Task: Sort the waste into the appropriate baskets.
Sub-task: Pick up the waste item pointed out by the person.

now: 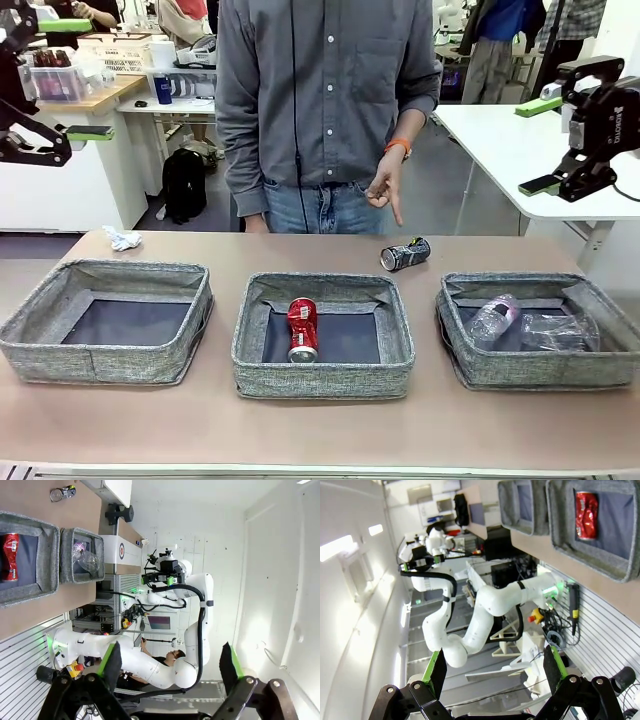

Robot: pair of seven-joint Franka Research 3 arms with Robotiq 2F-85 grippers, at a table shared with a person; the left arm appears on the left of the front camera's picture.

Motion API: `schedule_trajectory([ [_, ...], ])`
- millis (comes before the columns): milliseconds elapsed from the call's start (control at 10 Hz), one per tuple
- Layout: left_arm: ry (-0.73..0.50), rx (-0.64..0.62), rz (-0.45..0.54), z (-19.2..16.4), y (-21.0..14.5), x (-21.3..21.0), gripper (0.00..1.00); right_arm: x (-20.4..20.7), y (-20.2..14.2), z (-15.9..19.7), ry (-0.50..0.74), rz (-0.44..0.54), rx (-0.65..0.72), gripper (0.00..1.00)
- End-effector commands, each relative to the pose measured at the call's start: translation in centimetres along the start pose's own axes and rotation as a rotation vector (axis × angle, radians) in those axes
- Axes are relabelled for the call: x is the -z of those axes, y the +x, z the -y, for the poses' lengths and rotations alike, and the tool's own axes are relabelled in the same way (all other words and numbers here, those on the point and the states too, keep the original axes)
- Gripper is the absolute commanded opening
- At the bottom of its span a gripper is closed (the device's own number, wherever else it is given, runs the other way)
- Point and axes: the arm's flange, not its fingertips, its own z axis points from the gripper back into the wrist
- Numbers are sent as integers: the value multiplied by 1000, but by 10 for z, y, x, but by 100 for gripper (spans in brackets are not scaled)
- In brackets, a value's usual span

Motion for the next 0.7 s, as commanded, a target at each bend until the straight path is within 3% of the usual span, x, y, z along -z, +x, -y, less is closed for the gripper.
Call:
schedule_trajectory([
  [0,-17,-5,-2,4,-1,3,100,-1,1,-4,9,2,-5,100],
  [300,-17,-5,-2,4,-1,3,100,0,0,0,0,0,0,100],
  [500,-17,-5,-2,4,-1,3,100,22,50,-15,-285,-102,-165,100],
  [600,-17,-5,-2,4,-1,3,100,36,75,-14,-478,-102,-245,100],
])
